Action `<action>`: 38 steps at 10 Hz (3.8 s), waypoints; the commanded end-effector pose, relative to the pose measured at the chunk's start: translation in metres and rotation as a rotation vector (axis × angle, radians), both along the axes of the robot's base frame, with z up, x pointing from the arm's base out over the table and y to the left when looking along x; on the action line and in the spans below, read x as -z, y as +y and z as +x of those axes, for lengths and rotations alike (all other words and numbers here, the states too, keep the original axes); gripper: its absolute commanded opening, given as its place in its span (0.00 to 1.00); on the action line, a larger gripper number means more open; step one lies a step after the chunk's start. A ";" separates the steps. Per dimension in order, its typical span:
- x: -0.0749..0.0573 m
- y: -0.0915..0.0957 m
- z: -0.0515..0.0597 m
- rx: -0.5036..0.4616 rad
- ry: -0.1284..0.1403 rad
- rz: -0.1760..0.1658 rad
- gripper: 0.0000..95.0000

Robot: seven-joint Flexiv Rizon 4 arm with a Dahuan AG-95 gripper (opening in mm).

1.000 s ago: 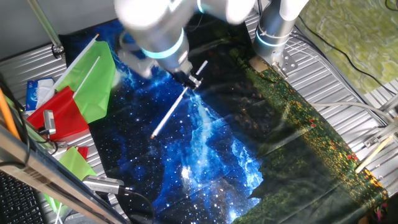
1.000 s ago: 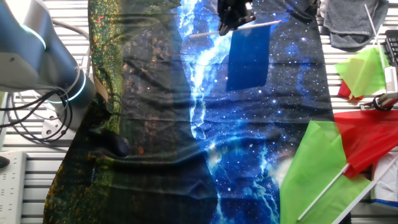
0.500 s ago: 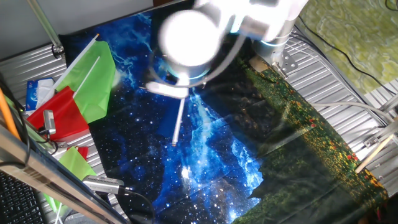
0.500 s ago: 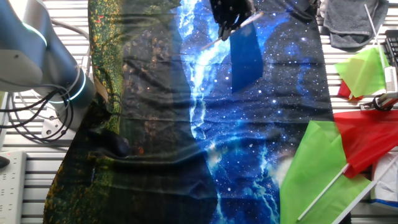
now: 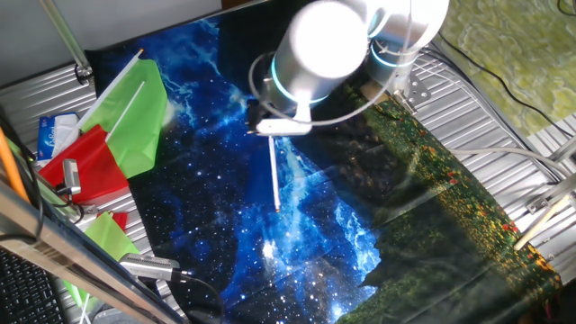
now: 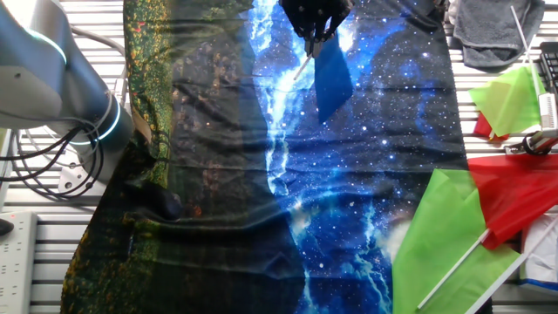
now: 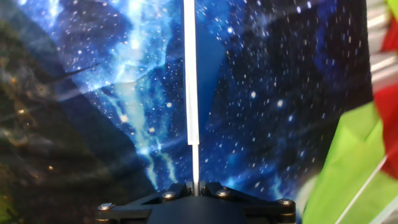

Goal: Wave the flag

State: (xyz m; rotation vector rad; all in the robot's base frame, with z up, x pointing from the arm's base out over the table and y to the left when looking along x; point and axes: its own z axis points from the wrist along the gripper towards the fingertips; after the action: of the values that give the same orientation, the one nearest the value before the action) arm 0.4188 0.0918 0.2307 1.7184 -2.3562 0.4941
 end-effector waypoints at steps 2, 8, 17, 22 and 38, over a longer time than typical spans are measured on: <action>-0.001 0.003 -0.001 0.678 0.136 0.273 0.00; -0.003 0.005 -0.004 0.863 0.221 0.422 0.00; -0.007 0.012 -0.013 0.906 -0.006 0.672 0.00; -0.001 0.003 -0.008 0.890 0.004 0.622 0.00; 0.022 -0.023 0.002 0.781 0.084 0.493 0.00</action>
State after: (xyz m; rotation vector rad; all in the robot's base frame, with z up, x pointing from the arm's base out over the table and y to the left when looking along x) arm 0.4204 0.0684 0.2086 0.7601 -2.9547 -0.2966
